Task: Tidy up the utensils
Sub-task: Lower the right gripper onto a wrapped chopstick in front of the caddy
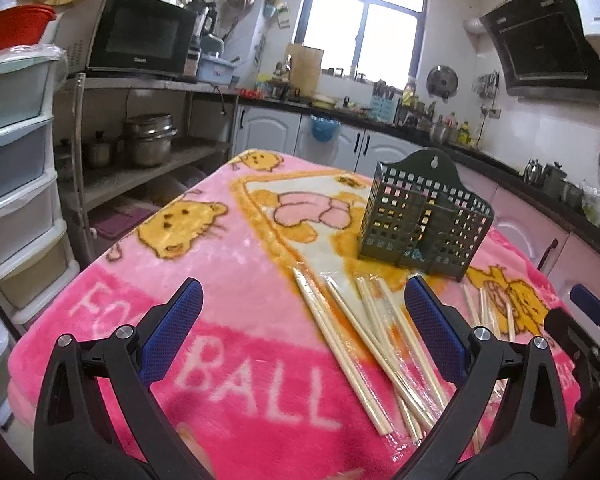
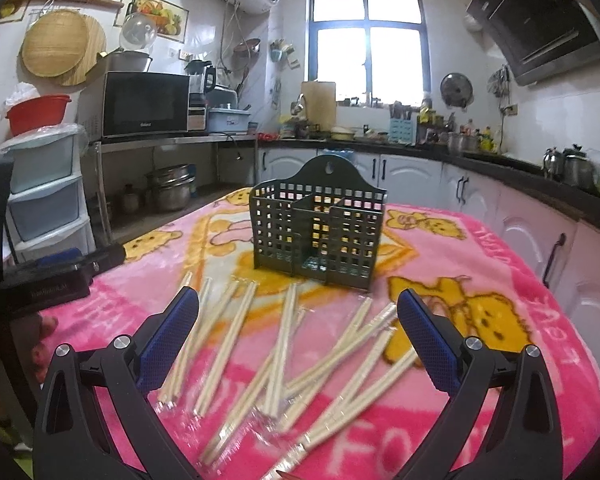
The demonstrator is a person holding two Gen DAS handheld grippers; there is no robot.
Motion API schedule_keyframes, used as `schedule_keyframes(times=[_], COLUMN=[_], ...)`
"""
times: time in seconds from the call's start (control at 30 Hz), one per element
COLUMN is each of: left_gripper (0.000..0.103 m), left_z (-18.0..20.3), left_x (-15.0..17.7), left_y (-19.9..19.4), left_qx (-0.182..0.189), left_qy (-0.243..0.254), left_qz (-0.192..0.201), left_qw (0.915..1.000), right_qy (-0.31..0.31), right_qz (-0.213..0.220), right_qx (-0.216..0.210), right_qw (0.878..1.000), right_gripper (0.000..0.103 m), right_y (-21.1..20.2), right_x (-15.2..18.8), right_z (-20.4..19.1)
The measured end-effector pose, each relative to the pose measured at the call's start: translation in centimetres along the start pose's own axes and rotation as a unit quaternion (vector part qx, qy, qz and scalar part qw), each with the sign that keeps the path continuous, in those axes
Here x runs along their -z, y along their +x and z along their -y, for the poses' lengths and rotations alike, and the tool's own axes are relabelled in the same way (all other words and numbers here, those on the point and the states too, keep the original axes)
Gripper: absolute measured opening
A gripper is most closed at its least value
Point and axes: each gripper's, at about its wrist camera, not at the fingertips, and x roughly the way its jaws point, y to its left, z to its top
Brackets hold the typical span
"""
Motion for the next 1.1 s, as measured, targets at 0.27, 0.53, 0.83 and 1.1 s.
schedule_keyframes(times=[0.27, 0.53, 0.83, 1.1], left_gripper=[0.093, 0.093, 0.093, 0.082], left_z=[-0.2, -1.1, -1.5, -2.8], left_x=[-1.5, -3.9, -5.3, -5.2], left_y=[2.3, 6.4, 10.2, 12.8], left_qx=[0.012, 0.018, 0.010, 0.023], left_qy=[0.002, -0.010, -0.007, -0.018], left_qz=[-0.046, -0.101, -0.137, -0.179], left_qw=[0.9988, 0.9946, 0.9905, 0.9833], right_qy=[0.000, -0.006, -0.004, 0.005], right_qz=[-0.014, -0.047, -0.096, -0.167], right_qx=[-0.027, -0.029, -0.029, -0.021], right_qw=[1.000, 0.998, 0.995, 0.986], right_gripper=[0.097, 0.097, 0.097, 0.083], right_y=[2.2, 5.5, 9.6, 13.6], right_x=[-2.1, -3.5, -4.6, -4.1], right_z=[-0.4, -0.1, 0.7, 1.9])
